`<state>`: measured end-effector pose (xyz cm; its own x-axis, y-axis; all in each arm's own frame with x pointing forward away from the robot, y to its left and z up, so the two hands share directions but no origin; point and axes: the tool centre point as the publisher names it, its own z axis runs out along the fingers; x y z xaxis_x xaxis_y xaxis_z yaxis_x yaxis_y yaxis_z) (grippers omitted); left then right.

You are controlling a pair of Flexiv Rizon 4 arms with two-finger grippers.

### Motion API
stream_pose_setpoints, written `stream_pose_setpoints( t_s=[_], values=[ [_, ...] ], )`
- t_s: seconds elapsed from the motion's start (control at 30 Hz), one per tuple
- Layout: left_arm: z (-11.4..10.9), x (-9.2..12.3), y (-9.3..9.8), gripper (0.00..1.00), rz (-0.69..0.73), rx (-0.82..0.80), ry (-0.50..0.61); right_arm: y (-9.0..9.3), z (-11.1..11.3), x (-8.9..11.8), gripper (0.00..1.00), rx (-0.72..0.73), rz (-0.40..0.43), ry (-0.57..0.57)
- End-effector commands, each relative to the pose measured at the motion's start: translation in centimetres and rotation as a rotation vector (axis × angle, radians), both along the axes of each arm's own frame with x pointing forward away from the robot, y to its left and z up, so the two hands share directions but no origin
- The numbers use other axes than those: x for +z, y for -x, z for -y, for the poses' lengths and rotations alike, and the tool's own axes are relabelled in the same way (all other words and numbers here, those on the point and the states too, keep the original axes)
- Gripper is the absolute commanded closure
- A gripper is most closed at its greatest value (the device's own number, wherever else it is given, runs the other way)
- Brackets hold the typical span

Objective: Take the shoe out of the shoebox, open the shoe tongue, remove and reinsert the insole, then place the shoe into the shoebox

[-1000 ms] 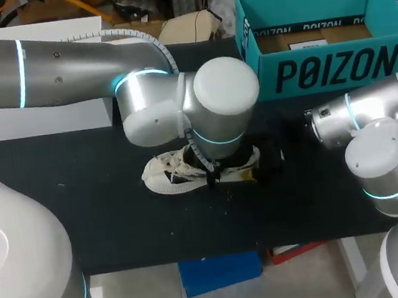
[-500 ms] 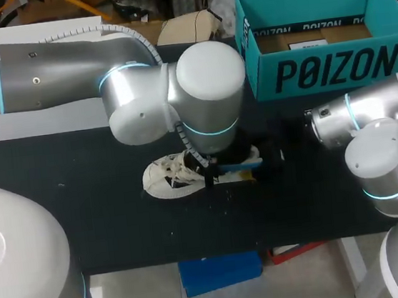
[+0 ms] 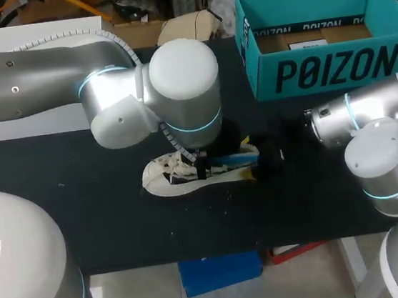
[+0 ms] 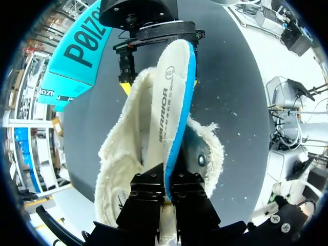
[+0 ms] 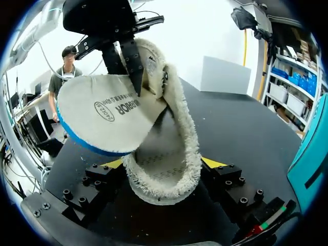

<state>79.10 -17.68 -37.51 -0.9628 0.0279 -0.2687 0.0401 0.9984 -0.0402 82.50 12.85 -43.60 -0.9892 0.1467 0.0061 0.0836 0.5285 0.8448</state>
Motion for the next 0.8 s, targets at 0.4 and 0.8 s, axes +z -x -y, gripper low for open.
stream_pose_setpoints(
  t_s=[0.4,0.8],
  values=[
    [1.6,-1.8,-1.1,0.51,0.024,-0.234,0.124,-0.3,-0.1,-0.3,1.00,-0.002,-0.001,0.001],
    [4.5,-0.6,-1.6,0.54,0.079,-0.350,0.177,-0.3,-0.1,-0.3,1.00,-0.002,-0.001,0.001]
  ],
)
